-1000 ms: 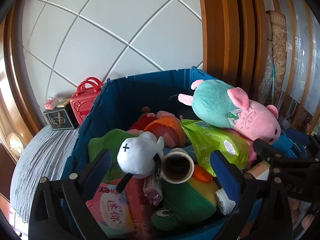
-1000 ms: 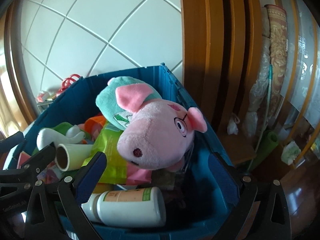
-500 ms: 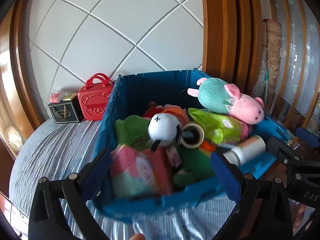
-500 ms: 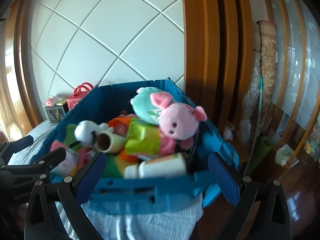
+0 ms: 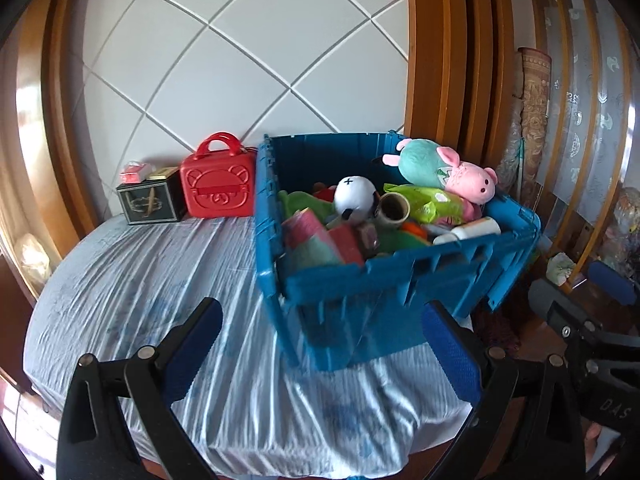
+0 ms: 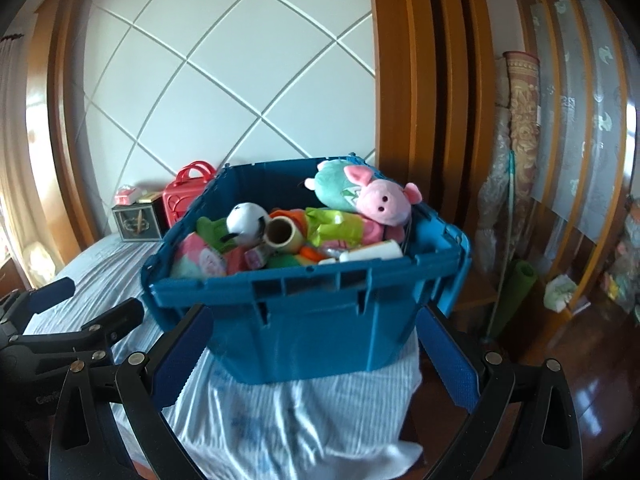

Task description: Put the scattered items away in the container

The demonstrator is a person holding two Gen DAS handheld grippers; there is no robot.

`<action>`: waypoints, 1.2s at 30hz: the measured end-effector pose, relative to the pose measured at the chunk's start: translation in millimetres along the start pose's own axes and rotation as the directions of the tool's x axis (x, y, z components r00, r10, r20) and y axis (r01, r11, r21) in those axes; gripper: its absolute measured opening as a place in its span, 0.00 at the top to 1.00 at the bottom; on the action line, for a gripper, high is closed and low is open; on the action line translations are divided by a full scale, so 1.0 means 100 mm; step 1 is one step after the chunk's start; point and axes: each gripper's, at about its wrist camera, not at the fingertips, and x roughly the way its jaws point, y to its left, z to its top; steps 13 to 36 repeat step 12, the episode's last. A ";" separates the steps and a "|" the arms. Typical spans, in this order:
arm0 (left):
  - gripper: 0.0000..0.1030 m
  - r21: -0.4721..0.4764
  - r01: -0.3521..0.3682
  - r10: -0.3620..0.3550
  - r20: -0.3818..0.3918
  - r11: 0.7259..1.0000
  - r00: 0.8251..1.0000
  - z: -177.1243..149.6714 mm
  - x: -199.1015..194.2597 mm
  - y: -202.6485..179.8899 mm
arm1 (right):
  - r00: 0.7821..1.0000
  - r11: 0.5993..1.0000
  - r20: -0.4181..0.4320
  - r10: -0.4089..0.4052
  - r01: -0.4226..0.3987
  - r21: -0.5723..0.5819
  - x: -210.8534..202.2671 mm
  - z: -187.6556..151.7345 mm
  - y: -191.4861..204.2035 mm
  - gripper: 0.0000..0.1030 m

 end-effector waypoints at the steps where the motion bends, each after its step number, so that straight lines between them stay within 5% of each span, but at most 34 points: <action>1: 0.02 -0.002 -0.005 0.005 0.000 1.000 1.000 -0.03 -0.05 0.03 | 1.000 1.000 0.005 0.004 -0.004 0.002 -0.05 -0.02 0.03 0.00; 12: 0.02 -0.001 -0.011 0.011 0.071 1.000 0.997 -0.14 -0.46 0.19 | 0.999 1.000 0.045 0.011 -0.011 -0.001 -0.35 -0.07 0.21 0.00; 36: 0.02 -0.001 -0.011 0.011 0.071 1.000 0.997 -0.14 -0.46 0.19 | 0.999 1.000 0.045 0.011 -0.011 -0.001 -0.35 -0.07 0.21 0.00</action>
